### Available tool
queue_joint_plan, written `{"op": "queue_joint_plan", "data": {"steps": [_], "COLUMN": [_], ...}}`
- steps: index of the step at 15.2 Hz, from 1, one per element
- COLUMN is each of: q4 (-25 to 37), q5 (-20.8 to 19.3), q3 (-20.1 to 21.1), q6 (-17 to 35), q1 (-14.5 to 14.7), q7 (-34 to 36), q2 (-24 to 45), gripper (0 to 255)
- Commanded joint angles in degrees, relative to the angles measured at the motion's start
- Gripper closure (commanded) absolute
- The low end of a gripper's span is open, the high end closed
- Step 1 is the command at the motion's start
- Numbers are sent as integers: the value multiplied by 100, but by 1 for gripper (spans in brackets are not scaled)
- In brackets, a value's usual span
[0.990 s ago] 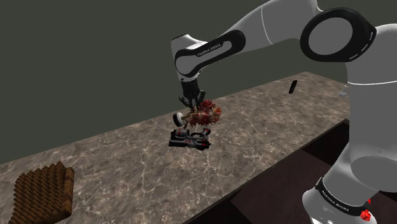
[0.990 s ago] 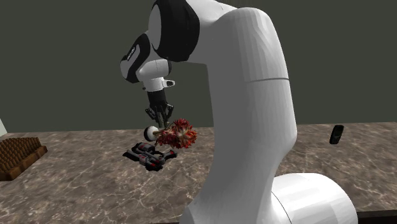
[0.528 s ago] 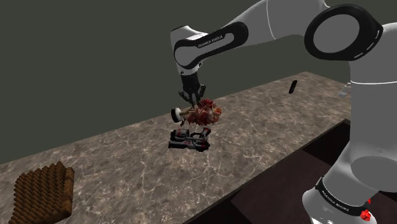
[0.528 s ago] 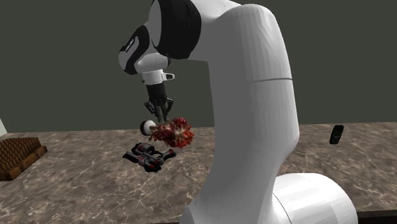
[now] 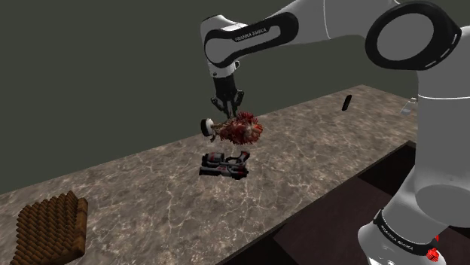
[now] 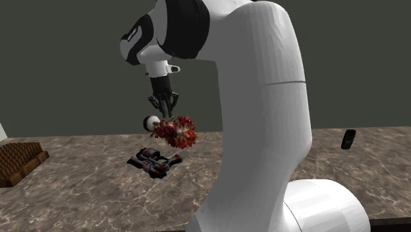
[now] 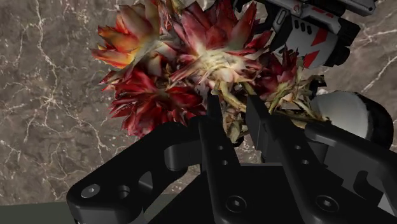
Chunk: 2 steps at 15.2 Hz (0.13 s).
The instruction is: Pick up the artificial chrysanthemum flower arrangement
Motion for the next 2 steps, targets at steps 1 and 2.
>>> {"op": "queue_joint_plan", "data": {"steps": [1,2], "q4": [93,94], "q5": [1,1], "q3": [0,0], "q6": [-84,-84], "q1": [2,2], "q7": [-11,-11], "q2": [-8,-7], "gripper": [255,255]}}
